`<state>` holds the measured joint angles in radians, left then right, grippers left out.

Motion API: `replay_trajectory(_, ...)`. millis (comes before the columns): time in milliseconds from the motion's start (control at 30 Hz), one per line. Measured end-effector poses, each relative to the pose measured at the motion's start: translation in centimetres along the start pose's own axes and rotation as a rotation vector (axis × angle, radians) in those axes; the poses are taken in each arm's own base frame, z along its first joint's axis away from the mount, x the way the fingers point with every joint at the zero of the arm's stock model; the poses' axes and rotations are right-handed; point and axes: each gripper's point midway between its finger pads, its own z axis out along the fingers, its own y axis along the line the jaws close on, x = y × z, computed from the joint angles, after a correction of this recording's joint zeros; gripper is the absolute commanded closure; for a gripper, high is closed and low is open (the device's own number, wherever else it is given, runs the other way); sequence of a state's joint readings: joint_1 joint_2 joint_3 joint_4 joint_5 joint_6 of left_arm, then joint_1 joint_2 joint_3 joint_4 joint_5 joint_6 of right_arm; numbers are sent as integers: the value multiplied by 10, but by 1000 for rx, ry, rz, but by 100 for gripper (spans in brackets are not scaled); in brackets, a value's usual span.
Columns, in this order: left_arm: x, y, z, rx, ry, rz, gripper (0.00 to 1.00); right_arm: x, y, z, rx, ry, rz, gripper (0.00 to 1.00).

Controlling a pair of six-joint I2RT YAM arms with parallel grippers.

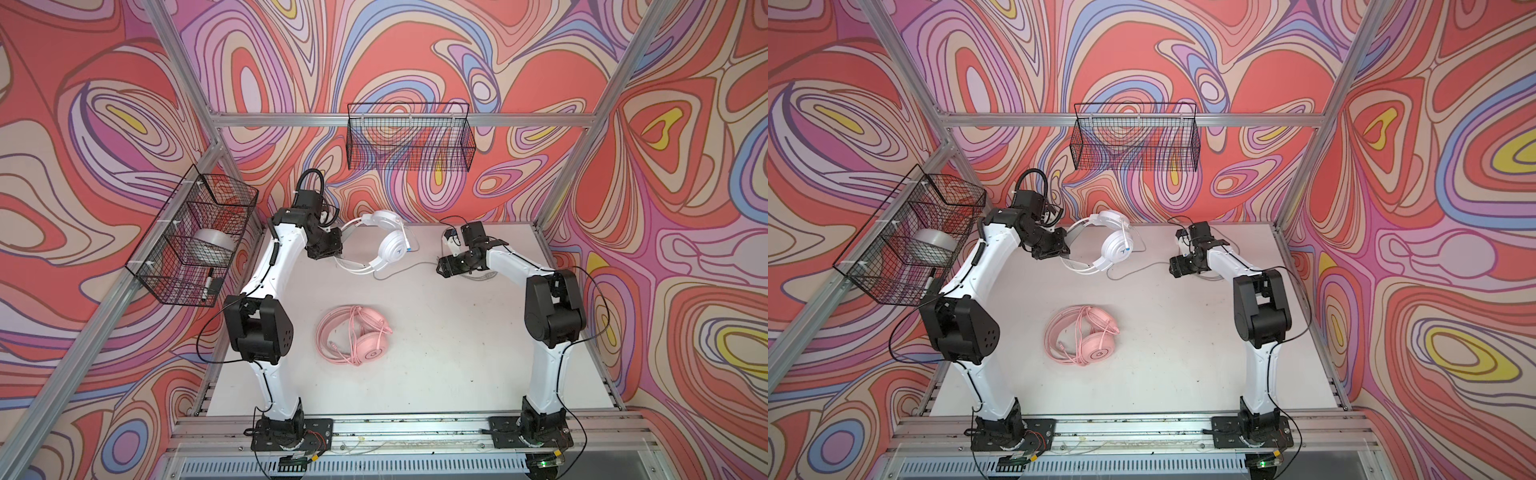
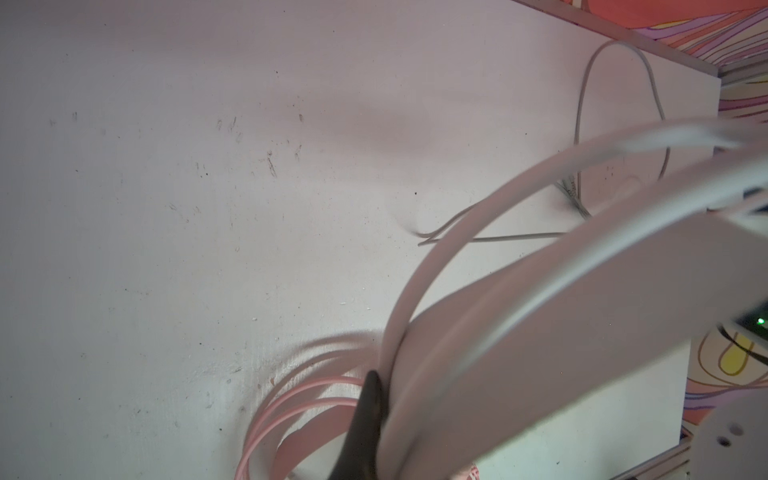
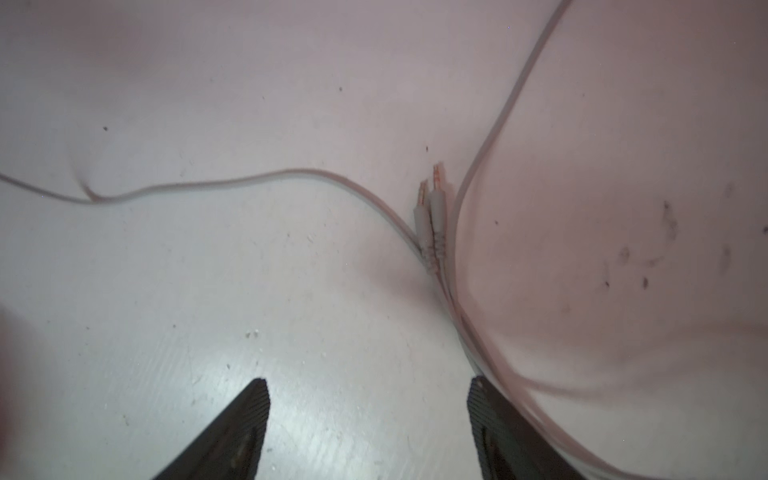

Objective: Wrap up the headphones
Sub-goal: 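Lift the white headset with the left gripper while the right gripper lowers to the cable, then close the right gripper on the grey cable beside the white headset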

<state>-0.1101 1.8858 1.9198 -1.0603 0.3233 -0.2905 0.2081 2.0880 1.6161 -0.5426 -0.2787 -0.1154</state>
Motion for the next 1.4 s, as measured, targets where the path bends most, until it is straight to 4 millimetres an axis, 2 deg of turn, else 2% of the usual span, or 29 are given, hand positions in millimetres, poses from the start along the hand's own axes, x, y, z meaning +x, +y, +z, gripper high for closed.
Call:
replay_trajectory(133, 5, -2, -11, -1, 3, 10, 100, -33, 7, 14, -74, -61, 9, 48)
replay_trajectory(233, 8, -3, -19, 1, -2, 11, 100, -44, 12, 31, -112, -75, 31, 61)
replay_trajectory(333, 10, -5, -24, 4, -7, 12, 100, -50, 14, 54, -128, -66, 55, 69)
replay_trajectory(433, 10, -6, -25, 7, -6, 12, 100, -50, 22, 76, -133, -45, 72, 77)
replay_trajectory(567, 13, -4, -23, 5, 3, 9, 100, -35, 32, 96, -137, 6, 112, 82)
replay_trajectory(767, 19, -1, -20, -2, 24, 3, 100, -29, 23, 95, -79, 41, 144, 92)
replay_trajectory(867, 20, -1, -21, -2, 23, 3, 100, -19, 17, 89, -30, 58, 144, 96)
replay_trajectory(967, 19, -2, -24, 0, 18, 5, 100, 5, 8, 72, 32, 108, 159, 100)
replay_trajectory(1133, 20, -3, -26, 2, 13, 6, 100, 65, -18, 26, 126, 215, 227, 100)
replay_trajectory(1267, 23, -1, -22, -1, 25, 3, 100, 114, -24, -7, 158, 309, 243, 100)
replay_trajectory(1300, 24, 0, -21, -3, 30, 2, 100, 125, -21, -14, 159, 334, 232, 93)
replay_trajectory(1367, 26, 1, -20, -4, 35, 0, 100, 138, -15, -27, 156, 361, 203, 71)
replay_trajectory(1400, 26, 1, -19, -5, 36, 1, 100, 139, -12, -34, 152, 357, 176, 67)
